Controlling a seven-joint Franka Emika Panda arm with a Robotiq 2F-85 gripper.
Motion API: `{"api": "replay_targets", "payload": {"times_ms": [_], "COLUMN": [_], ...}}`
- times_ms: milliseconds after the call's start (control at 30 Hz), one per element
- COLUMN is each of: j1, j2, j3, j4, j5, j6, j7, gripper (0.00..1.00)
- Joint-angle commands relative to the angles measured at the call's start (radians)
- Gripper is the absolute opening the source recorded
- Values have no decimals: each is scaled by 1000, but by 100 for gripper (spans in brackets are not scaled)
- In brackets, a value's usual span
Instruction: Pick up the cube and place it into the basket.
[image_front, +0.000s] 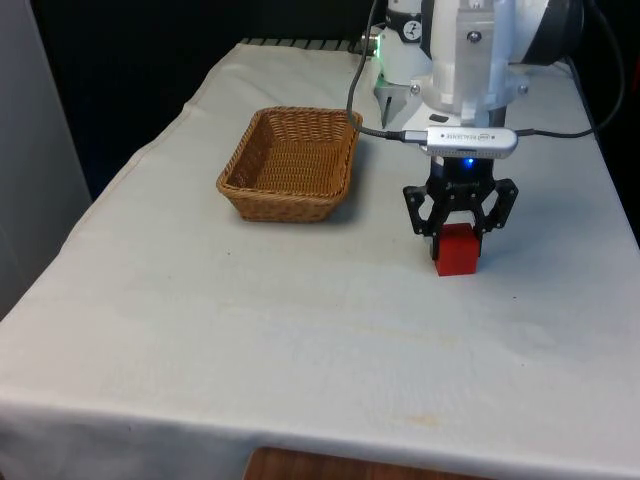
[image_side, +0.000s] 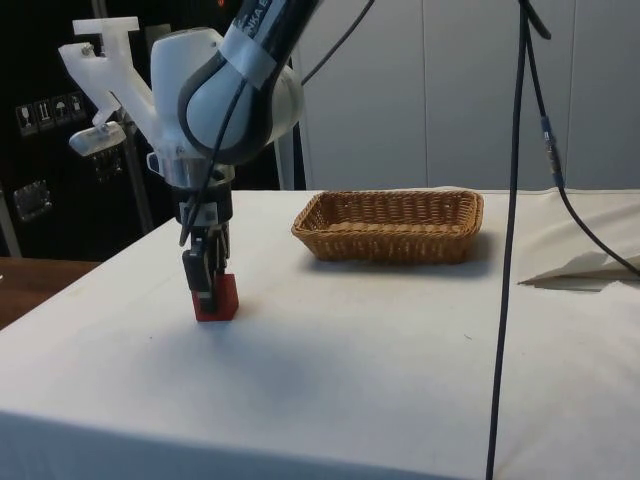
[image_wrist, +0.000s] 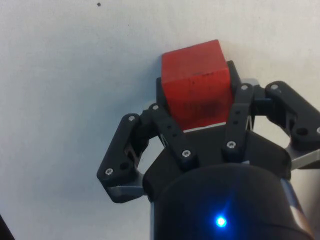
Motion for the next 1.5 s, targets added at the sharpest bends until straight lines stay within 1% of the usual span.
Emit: {"api": "replay_targets", "payload": {"times_ms": [0, 267, 300, 433, 567, 600, 767, 900, 933, 967, 1233, 1267, 1300, 1367, 1467], "j1": [0, 0, 2, 1, 1, 0, 3, 3, 0, 3, 2, 0, 2, 2, 1], "j2": [1, -1, -7, -31, -72, -62, -126, -158, -151, -167, -242, -231, -250, -272, -294], "j3": [0, 0, -2, -6, -15, -12, -26, -34, -28, -36, -58, -52, -61, -69, -76], "j4": [0, 0, -6, -17, -38, -30, -77, -106, -99, -114, -191, -180, -200, -224, -247], "j5": [0, 0, -2, -3, -6, -2, -12, -18, -11, -21, -51, -42, -55, -64, -75], "j6": [2, 0, 0, -6, -21, -21, -32, -36, -35, -36, -33, -35, -32, -31, -30], "j7": [0, 0, 1, -1, -4, -3, -9, -13, -14, -13, -15, -16, -15, -17, -18], "gripper": [1, 2, 2, 2, 2, 2, 2, 2, 2, 2, 2, 2, 2, 2, 2]}}
